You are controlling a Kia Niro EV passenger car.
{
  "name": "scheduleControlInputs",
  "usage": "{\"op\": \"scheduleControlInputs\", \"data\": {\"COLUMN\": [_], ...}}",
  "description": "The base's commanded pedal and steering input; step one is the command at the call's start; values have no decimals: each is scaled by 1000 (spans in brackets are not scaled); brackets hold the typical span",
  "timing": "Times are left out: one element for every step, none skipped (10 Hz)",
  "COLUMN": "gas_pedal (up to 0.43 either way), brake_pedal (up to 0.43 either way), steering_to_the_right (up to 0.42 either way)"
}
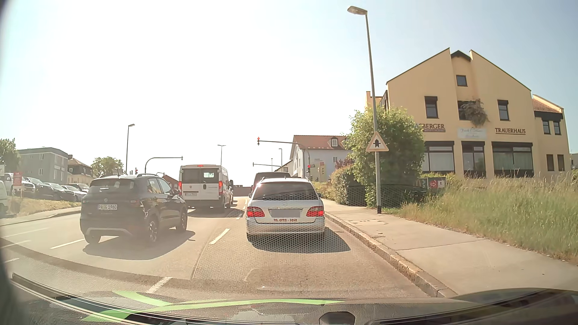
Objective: Follow the waypoints while adhering to traffic rules and regulations
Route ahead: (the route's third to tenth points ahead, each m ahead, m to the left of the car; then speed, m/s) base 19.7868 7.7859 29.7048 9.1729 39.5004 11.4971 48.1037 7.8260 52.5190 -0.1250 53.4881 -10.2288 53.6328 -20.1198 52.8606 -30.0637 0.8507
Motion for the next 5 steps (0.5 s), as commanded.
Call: {"op": "scheduleControlInputs", "data": {"gas_pedal": [87,87,98,98,110], "brake_pedal": [0,0,0,0,0], "steering_to_the_right": [-33,-33,-32,-32,-31]}}
